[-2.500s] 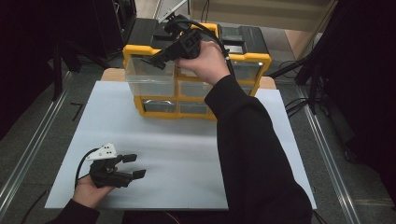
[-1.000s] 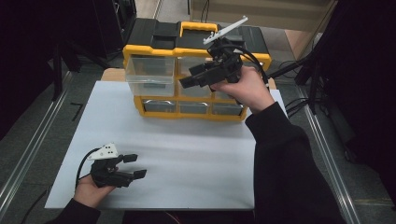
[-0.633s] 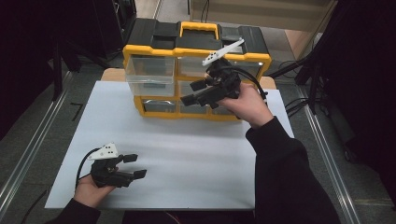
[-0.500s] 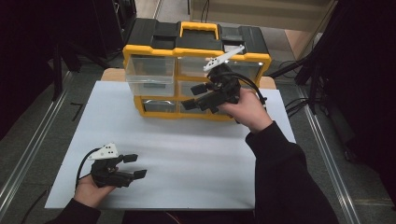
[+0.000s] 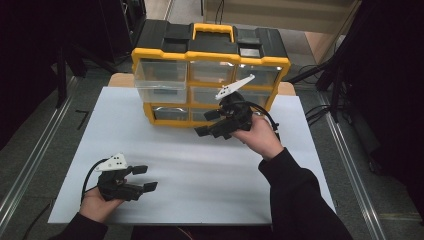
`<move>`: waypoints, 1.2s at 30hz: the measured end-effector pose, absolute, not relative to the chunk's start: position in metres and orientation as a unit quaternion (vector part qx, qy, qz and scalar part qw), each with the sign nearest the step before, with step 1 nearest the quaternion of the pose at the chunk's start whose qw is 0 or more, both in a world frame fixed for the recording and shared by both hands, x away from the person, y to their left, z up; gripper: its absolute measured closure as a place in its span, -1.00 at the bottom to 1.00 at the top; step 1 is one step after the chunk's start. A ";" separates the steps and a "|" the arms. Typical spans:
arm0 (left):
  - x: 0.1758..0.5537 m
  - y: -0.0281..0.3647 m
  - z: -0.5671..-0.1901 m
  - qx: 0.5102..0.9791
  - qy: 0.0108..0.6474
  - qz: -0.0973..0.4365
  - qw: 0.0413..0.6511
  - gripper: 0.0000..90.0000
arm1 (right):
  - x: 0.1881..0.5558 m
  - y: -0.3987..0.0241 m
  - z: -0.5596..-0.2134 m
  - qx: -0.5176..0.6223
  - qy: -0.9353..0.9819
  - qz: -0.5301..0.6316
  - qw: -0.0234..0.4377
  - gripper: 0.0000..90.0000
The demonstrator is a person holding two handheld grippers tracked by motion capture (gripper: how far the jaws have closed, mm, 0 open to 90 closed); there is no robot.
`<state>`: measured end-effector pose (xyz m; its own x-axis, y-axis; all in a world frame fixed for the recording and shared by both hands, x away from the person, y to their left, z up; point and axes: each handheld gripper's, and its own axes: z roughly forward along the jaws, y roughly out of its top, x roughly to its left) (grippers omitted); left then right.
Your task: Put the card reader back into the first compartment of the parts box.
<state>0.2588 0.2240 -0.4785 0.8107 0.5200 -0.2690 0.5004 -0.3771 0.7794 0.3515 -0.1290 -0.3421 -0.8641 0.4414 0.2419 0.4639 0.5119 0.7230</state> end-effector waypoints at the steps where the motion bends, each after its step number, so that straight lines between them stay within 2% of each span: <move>1: 0.259 0.224 -0.478 0.830 0.307 0.011 0.466 -0.42 | 0.350 -0.129 -0.345 -0.260 -0.869 -0.420 0.013 -0.39; 10: 0.259 0.224 -0.479 0.830 0.308 0.011 0.465 -0.42 | 0.340 -0.128 -0.370 -0.259 -0.862 -0.436 -0.001 -0.39; 36: 0.259 0.224 -0.478 0.831 0.307 0.011 0.464 -0.42 | 0.317 -0.141 -0.441 -0.293 -0.847 -0.442 0.025 -0.39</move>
<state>0.2586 0.2238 -0.4783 0.8114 0.5202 -0.2665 0.4995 -0.3803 0.7784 0.3171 -0.1414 -0.4415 -0.8270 0.4740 0.3022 0.5189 0.4371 0.7346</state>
